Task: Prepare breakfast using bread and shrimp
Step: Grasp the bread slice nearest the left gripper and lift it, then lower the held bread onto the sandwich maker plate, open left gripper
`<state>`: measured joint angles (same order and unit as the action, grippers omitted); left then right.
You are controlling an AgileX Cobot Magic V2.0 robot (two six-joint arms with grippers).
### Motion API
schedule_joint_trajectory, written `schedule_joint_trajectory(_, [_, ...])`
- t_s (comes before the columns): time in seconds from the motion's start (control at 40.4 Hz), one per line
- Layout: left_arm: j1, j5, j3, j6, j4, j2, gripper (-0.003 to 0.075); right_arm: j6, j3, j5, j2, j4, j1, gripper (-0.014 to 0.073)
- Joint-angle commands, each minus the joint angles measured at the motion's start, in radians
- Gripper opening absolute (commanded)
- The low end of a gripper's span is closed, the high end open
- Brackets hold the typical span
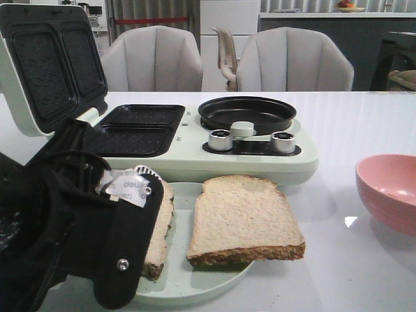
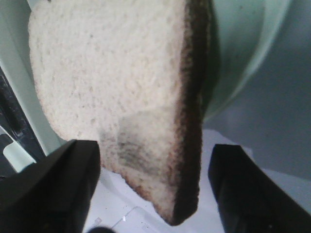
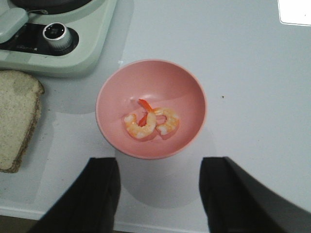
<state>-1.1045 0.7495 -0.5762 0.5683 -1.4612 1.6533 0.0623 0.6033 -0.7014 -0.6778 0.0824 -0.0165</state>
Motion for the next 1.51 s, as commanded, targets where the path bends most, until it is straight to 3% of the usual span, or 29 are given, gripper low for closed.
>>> schedule_joint_trajectory(0.0, [-0.002,0.057,-0.023,0.012,-0.029,-0.028,0.0404,0.001,0.029,0.065,-0.006,-0.001,-0.004,0.0484])
schedule_joint_trajectory(0.223, [-0.002,0.057,-0.023,0.012,-0.008,-0.028,0.0237,0.001,0.029,0.065,-0.006,-0.001,-0.004,0.0484])
schedule_joint_trajectory(0.495, [-0.003,0.115,-0.023,0.012,0.058,-0.038,0.0099,0.001,0.029,0.065,-0.006,-0.001,-0.004,0.0484])
schedule_joint_trajectory(0.891, [-0.003,0.182,-0.033,0.012,0.025,-0.26,0.01,0.001,0.029,0.065,-0.006,-0.001,-0.004,0.0484])
schedule_joint_trajectory(1.163, [0.038,0.192,-0.139,0.012,-0.084,-0.383,0.01,0.001,0.029,0.065,-0.006,-0.001,-0.004,0.0484])
schedule_joint_trajectory(1.262, [0.1,0.155,-0.19,0.012,-0.14,-0.371,0.01,0.001,0.029,0.065,-0.006,-0.001,-0.004,0.0484])
schedule_joint_trajectory(1.484, [0.289,-0.087,-0.314,0.012,-0.169,-0.303,0.01,0.001,0.029,0.065,-0.006,-0.001,-0.004,0.0484])
